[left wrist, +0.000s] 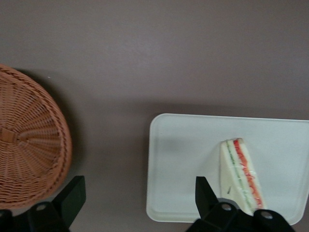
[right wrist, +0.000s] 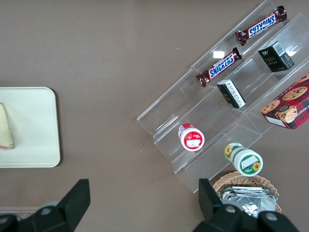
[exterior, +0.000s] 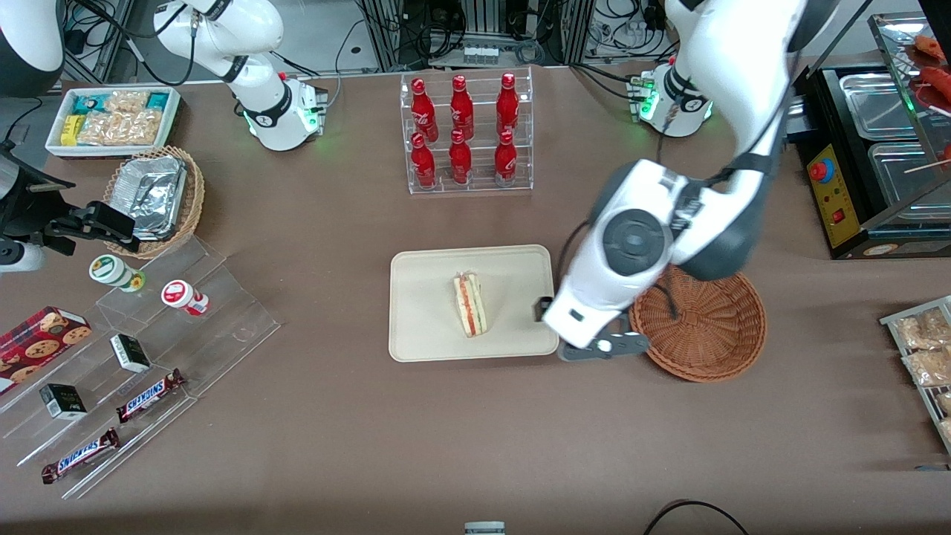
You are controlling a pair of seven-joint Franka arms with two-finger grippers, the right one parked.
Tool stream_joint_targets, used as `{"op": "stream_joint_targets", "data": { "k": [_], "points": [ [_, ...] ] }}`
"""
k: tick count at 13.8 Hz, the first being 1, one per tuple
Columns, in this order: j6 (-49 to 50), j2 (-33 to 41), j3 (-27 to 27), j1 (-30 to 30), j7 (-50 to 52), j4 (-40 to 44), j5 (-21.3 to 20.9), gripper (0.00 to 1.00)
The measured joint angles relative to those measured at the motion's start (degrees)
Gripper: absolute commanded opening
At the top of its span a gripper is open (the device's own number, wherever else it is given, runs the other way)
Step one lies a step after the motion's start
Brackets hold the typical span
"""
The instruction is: Place sandwich from basket to tray
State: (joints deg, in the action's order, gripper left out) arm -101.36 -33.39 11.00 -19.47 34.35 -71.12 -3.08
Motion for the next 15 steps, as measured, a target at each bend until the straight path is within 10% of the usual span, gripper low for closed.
{"op": "stream_joint_targets", "data": {
  "k": [15],
  "points": [
    [12.3,13.4,-0.1,19.5,-28.2,-8.3,0.5,1.0]
  ]
}}
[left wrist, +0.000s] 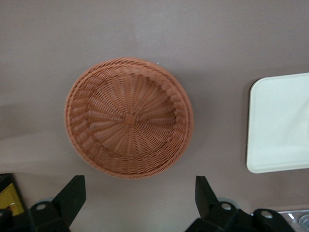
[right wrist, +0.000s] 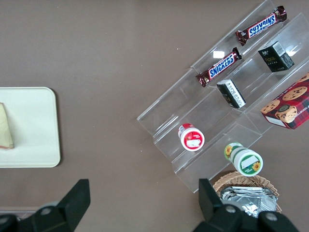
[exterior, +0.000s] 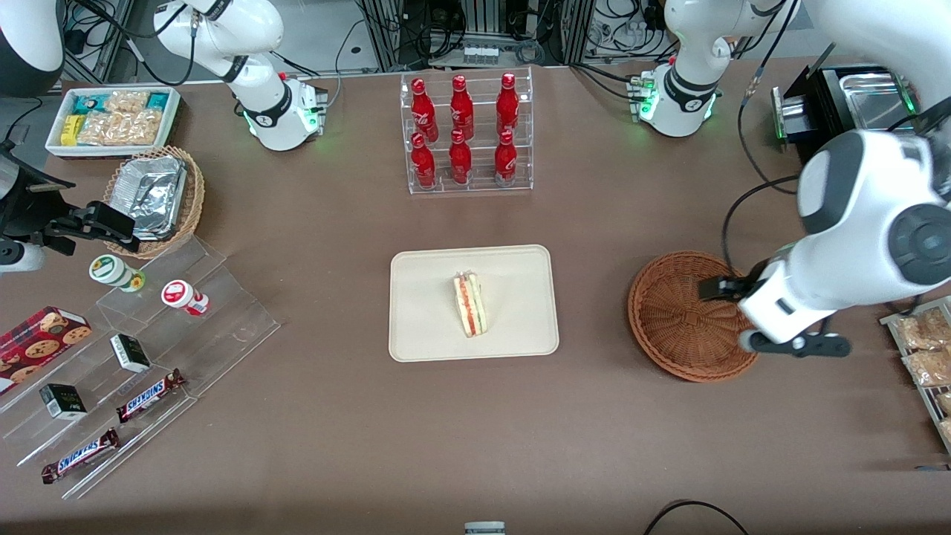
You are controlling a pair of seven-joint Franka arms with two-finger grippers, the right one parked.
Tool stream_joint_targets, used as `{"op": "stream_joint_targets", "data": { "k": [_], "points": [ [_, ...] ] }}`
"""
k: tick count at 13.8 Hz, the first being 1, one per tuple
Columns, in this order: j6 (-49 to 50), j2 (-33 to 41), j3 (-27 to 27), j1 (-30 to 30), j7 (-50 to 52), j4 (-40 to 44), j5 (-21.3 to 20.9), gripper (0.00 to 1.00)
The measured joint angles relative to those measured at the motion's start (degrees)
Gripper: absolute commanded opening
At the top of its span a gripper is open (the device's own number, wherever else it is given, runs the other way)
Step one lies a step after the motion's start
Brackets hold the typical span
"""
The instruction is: Place sandwich from basket to tray
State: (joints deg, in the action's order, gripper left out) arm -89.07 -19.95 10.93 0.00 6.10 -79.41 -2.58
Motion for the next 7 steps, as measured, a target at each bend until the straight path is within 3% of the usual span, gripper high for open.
{"op": "stream_joint_targets", "data": {
  "k": [7],
  "points": [
    [5.7,8.7,0.0,3.0,-3.1,-4.1,0.0,1.0]
  ]
}}
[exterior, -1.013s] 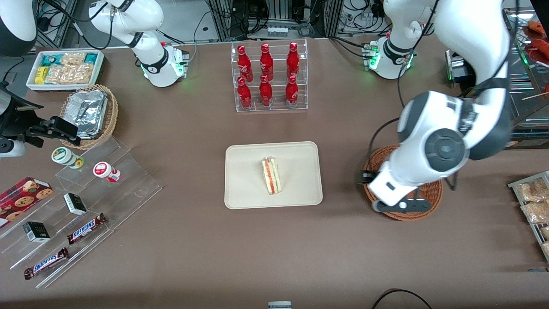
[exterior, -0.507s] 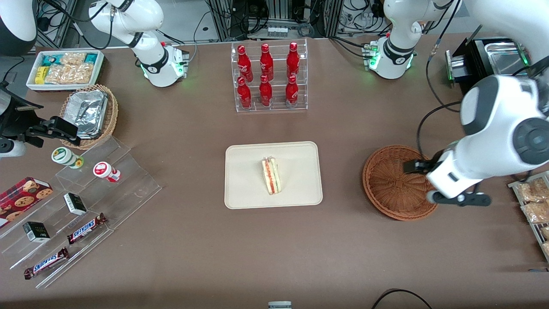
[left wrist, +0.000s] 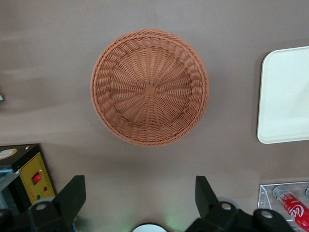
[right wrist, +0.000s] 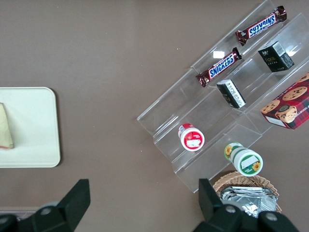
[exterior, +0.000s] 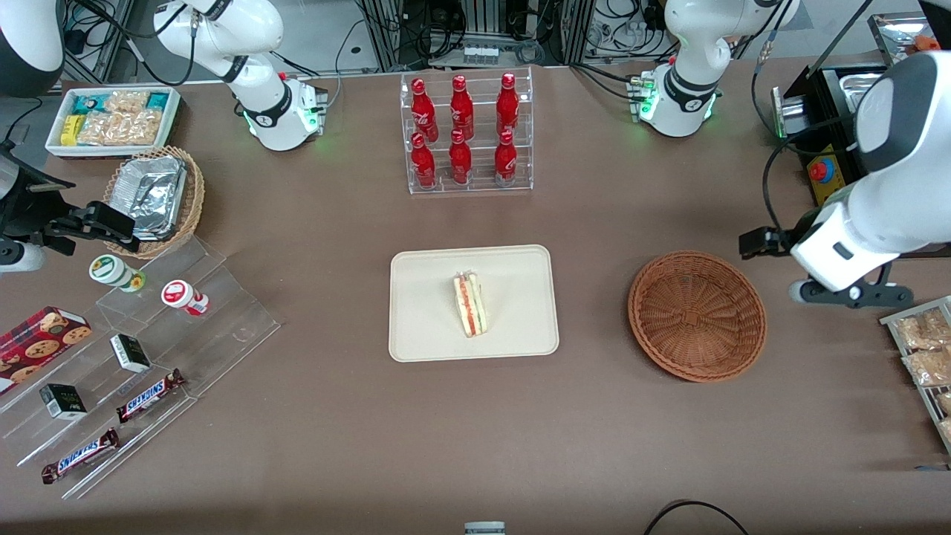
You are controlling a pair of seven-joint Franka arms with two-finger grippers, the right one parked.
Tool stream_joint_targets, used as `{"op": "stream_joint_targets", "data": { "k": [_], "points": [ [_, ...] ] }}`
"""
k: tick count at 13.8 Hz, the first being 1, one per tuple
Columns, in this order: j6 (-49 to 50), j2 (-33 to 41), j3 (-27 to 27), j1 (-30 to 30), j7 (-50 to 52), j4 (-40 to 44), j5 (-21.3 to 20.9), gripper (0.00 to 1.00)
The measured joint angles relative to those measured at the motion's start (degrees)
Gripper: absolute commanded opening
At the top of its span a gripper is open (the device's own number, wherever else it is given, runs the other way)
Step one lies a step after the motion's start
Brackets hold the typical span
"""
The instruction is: Place sandwich from basket to tray
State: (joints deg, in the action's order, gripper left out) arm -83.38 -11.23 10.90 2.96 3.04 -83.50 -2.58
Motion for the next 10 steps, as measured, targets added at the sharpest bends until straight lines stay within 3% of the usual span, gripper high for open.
{"op": "stream_joint_targets", "data": {
  "k": [10],
  "points": [
    [5.1,13.8,-3.2,1.1,-2.9,-6.9,0.0,1.0]
  ]
}}
